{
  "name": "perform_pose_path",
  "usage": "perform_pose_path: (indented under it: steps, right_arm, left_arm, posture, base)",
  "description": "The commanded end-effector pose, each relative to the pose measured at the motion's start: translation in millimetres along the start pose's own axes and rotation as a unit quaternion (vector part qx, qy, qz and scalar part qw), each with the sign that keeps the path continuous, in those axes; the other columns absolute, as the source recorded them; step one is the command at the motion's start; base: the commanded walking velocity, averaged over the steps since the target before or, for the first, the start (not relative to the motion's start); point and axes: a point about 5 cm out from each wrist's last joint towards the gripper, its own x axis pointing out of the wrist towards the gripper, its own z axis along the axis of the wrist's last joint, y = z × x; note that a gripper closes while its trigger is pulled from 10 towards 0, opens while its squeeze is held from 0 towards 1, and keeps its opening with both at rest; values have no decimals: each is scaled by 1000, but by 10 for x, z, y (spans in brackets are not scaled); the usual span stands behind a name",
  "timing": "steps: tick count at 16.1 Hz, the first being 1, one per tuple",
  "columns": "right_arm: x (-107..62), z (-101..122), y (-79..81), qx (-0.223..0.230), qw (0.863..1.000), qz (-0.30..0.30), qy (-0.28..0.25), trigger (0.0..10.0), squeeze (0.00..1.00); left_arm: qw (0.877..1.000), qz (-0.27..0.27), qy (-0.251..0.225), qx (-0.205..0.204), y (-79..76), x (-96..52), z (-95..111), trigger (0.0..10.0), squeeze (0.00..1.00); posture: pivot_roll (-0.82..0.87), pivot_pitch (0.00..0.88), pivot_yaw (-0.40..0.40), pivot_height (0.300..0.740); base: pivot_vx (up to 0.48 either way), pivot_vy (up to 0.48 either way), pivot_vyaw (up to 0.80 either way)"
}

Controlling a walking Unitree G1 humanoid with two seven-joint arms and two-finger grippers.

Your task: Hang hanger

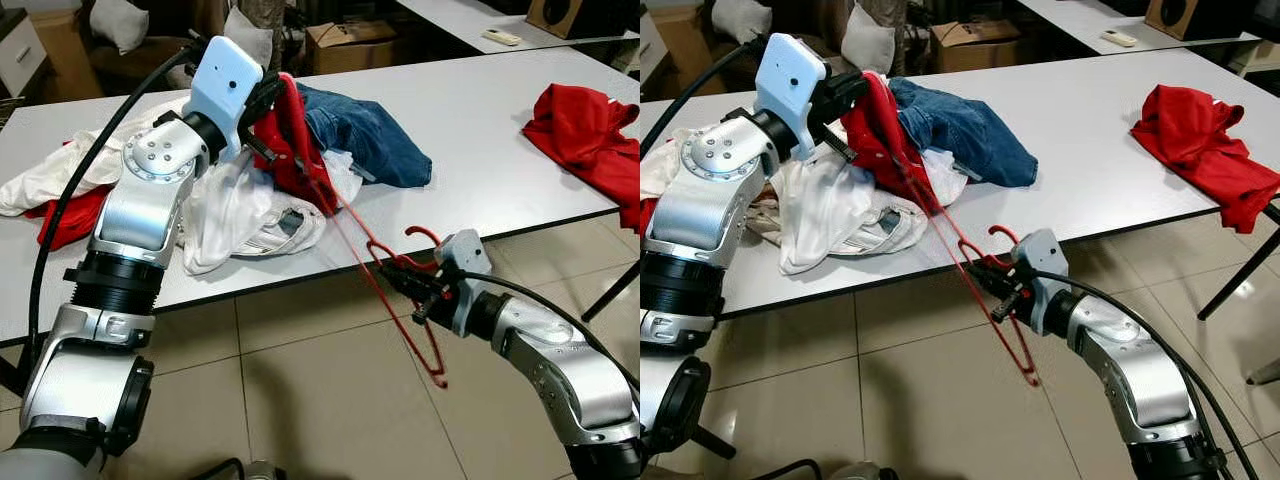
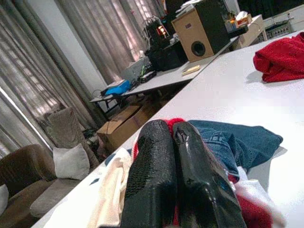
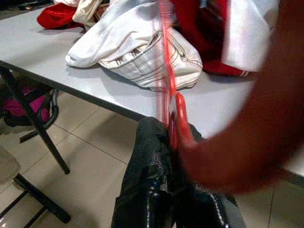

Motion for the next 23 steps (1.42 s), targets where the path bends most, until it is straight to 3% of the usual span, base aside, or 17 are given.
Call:
perform_pose_path:
  steps: [1, 3, 6, 11, 12, 16, 19, 21, 23]
  right_arm:
    - [-53, 0, -14, 4, 1000, -9, 4, 10000, 0]
    - [-82, -50, -24, 9, 1000, -18, 16, 10000, 0]
    - [-59, -10, -140, 8, 998, -60, 5, 10000, 0]
    - [137, 54, -317, 11, 998, -65, -2, 10000, 0]
    - [304, 38, -449, 23, 998, -53, 16, 10000, 0]
    - [403, 29, -528, 46, 998, -48, 23, 10000, 0]
    - [461, -168, -600, 93, 989, -84, 75, 10000, 0]
    - [479, -128, -681, 98, 986, -124, 53, 10000, 0]
    - [417, 104, -714, 112, 982, -143, -54, 10000, 0]
  left_arm:
    - [1000, 15, -1, 7, 55, -10, 23, 0, 0]
    - [1000, 24, 3, 6, 89, -25, 8, 0, 0]
    - [1000, -5, -3, 1, 25, -48, 14, 0, 0]
    - [999, -35, 0, -12, -88, -111, -19, 0, 0]
    - [999, -45, -3, -23, -128, -112, -8, 0, 0]
    - [998, -50, -3, -27, -172, -134, -12, 0, 0]
    - [998, -54, -10, -39, -199, -168, 6, 0, 0]
    - [996, -71, 3, -54, -277, -202, -70, 0, 0]
    - [990, -38, 47, -126, -349, -320, -402, 0, 0]
  posture:
    - [-137, 0, 32, 740]
    - [-132, 0, 29, 740]
    - [-129, 0, 24, 740]
    - [-120, 0, 15, 740]
    - [-115, 0, 13, 740]
    - [-105, 0, 0, 740]
    - [-101, 0, -8, 740]
    - [-102, 0, -7, 740]
    - [-107, 0, -2, 740]
  base:
    - [0, 0, 0]
    - [0, 0, 0]
    - [0, 0, 0]
    - [0, 0, 0]
    - [0, 0, 0]
    - [0, 0, 0]
    - [0, 0, 0]
    - [0, 0, 0]
    - [0, 0, 0]
